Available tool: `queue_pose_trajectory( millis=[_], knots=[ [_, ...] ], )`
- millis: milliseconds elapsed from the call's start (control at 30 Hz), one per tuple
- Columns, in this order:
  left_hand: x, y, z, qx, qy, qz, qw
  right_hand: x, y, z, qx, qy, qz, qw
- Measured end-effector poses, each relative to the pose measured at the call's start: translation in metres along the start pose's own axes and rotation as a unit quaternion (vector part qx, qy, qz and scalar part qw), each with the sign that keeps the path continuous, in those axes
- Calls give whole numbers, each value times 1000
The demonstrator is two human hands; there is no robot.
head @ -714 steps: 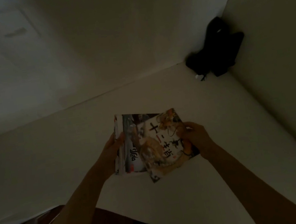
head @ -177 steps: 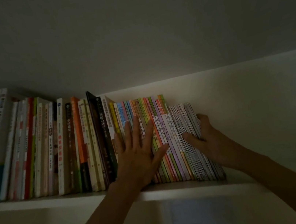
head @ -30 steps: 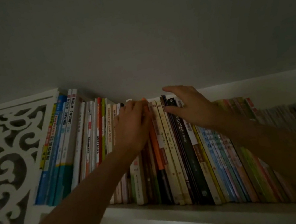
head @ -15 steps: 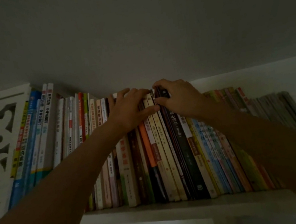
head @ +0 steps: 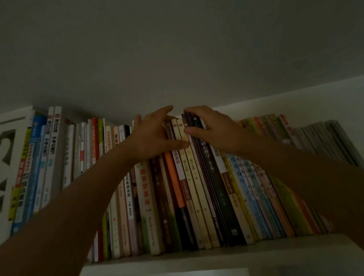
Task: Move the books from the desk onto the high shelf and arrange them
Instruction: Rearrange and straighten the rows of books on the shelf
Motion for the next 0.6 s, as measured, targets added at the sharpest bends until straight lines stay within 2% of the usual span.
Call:
queue_pose_trajectory(
  millis=[233, 467, 533, 600],
  knots=[
    [4, -6, -2, 1, 100, -57, 993, 2, 0, 1, 1, -19, -7, 1000],
    [-2, -7, 4, -17, 84, -4, 996, 5, 0, -1, -4, -58, 22, 998],
    [-12, -15, 8, 0, 64, 36, 997, 5, 0, 0, -3, -48, 17, 999],
    [-21, -25, 15, 20, -19, 103, 994, 5, 0, 0, -3, -43, 9, 999]
  ],
)
Point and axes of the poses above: each hand's wrist, its own y-axis towards the middle knuckle, its own x-axis out of the palm, z = x × y, the point moved 5 cm from there along y, towards the middle knuckle, and after that the axes turned 8 degrees about x, right-handed, at the moved point
